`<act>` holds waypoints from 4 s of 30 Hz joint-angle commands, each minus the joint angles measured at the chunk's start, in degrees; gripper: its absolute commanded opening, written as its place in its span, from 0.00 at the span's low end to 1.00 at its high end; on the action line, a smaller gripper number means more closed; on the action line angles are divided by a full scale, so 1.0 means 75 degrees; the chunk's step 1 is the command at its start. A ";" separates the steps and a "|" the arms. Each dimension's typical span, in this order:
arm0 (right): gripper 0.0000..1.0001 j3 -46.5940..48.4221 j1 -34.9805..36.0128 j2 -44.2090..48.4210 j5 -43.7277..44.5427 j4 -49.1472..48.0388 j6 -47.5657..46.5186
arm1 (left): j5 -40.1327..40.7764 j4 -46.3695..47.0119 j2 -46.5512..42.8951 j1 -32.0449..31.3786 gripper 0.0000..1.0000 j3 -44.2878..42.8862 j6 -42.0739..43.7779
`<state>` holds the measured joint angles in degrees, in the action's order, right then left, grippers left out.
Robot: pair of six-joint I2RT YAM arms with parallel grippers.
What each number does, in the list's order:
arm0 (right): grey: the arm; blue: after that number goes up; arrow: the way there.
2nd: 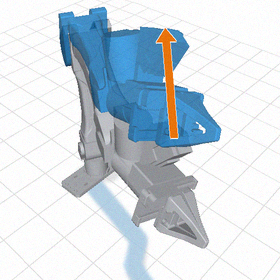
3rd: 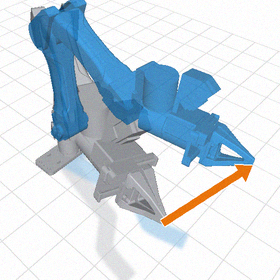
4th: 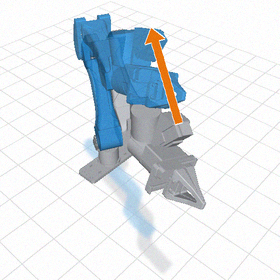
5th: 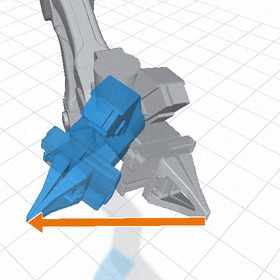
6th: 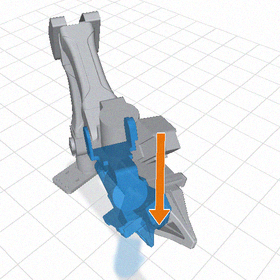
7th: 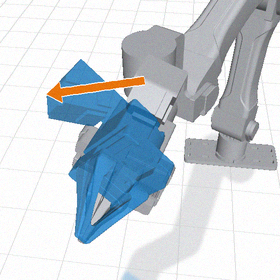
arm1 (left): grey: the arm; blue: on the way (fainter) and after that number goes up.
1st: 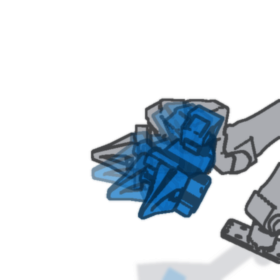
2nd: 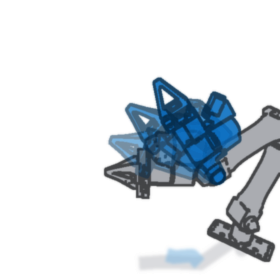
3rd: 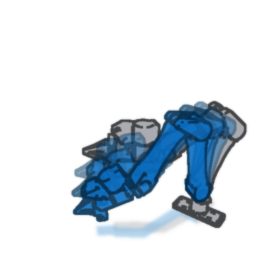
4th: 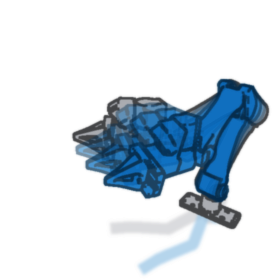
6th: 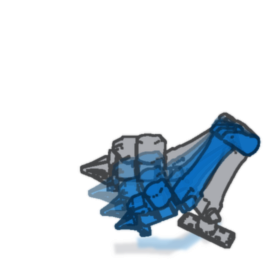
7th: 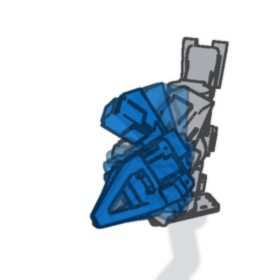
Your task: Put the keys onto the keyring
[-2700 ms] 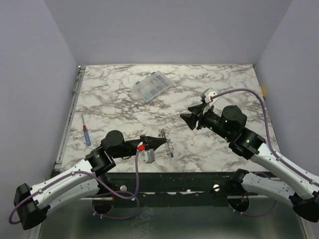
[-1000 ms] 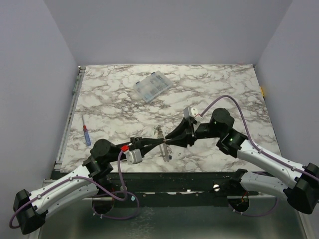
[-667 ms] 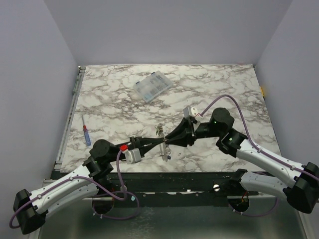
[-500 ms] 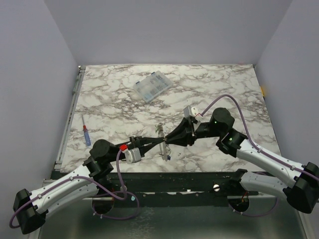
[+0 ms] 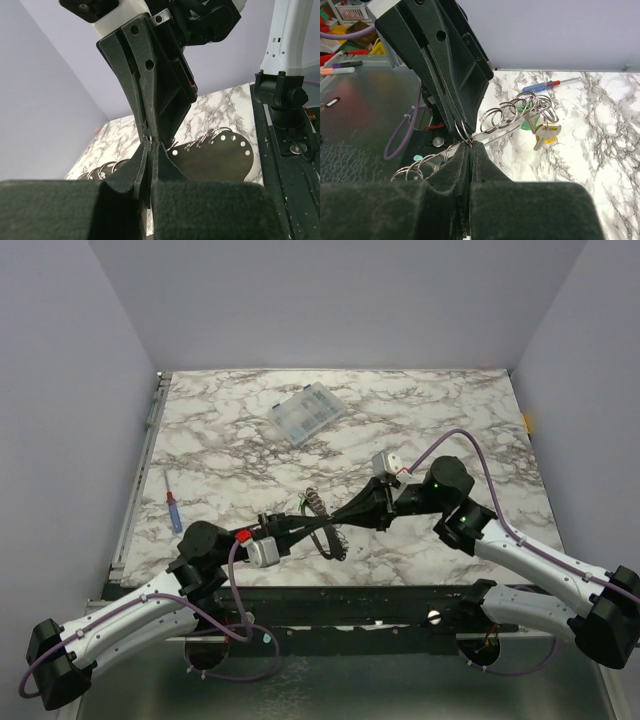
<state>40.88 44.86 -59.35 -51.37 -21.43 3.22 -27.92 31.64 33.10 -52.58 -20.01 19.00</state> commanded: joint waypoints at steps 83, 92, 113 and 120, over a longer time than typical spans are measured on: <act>0.01 0.0537 0.1433 0.0198 0.3570 0.2825 -0.2598 | 0.0087 -0.8302 0.2705 0.0011 0.55 -0.4679 0.2658; 0.01 0.0529 0.1561 0.0261 0.3689 0.2846 -0.2627 | 0.0448 -0.8273 0.2732 0.0007 0.47 -0.4587 0.2821; 0.01 0.0517 0.1779 0.0318 0.4148 0.3016 -0.2725 | 0.0447 -0.8332 0.2751 0.0011 0.25 -0.4398 0.2767; 0.01 0.0537 0.1798 0.0308 0.4212 0.3038 -0.2738 | 0.0284 -0.8332 0.2880 0.0003 0.18 -0.4393 0.2776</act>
<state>43.07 57.71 -58.39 -20.56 1.83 -16.60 -24.95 -30.17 53.91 -52.62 -53.71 39.53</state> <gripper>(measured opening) 0.016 0.220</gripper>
